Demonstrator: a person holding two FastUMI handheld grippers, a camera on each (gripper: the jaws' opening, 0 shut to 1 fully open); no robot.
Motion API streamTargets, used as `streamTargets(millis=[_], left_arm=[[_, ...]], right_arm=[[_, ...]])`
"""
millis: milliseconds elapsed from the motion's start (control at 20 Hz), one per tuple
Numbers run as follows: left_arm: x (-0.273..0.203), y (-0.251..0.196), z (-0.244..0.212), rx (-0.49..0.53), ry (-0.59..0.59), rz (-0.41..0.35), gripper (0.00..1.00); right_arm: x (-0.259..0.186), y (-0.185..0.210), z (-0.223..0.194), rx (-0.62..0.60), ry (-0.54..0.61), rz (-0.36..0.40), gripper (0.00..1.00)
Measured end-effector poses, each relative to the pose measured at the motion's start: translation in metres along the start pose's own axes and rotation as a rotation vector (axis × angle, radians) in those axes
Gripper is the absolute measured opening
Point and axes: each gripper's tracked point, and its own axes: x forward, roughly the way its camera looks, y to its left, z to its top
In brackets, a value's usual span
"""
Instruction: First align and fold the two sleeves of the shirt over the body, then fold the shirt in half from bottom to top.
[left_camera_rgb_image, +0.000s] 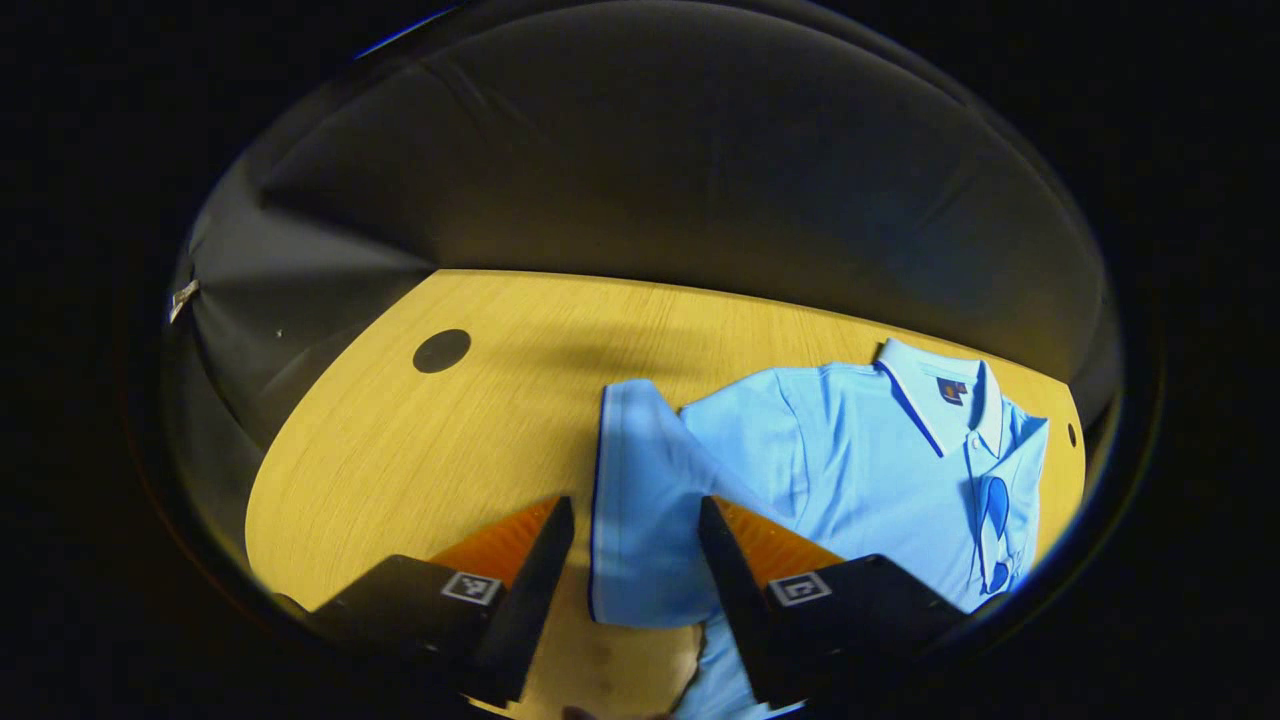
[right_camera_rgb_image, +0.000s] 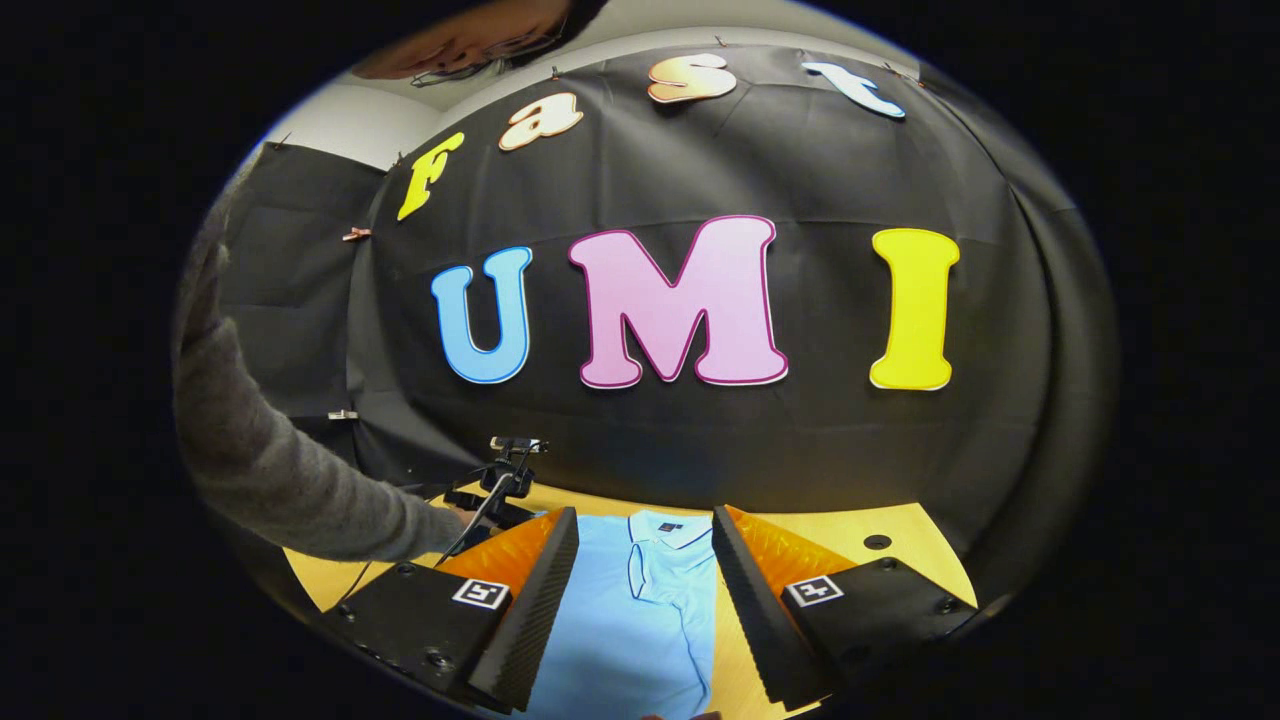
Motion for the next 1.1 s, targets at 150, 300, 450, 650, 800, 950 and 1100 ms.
streamTargets(millis=[150, 300, 450, 650, 800, 950, 1100], left_arm=[[-0.003, -0.010, 0.001, -0.006, 0.008, -0.033, 0.36], [-0.004, -0.015, 0.003, -0.056, -0.008, -0.060, 0.06], [-0.010, -0.020, 0.006, -0.076, -0.020, -0.086, 0.06], [-0.033, -0.049, 0.039, -0.054, -0.128, -0.170, 0.06], [-0.048, -0.077, 0.038, -0.007, -0.144, -0.247, 0.06], [-0.061, -0.109, 0.024, 0.044, -0.132, -0.311, 0.06], [-0.086, -0.161, 0.009, 0.124, -0.151, -0.418, 0.06]], right_arm=[[-0.002, -0.004, -0.001, -0.001, 0.005, -0.003, 0.84], [-0.006, -0.007, -0.003, -0.007, 0.012, -0.008, 0.84], [-0.010, -0.013, -0.005, 0.004, 0.018, -0.017, 0.84], [-0.014, -0.022, -0.007, 0.039, 0.024, -0.034, 0.84], [-0.017, -0.027, -0.007, 0.058, 0.017, -0.046, 0.84], [-0.022, -0.029, -0.007, 0.068, 0.018, -0.049, 0.85], [-0.027, -0.030, -0.008, 0.077, 0.021, -0.051, 0.88]])
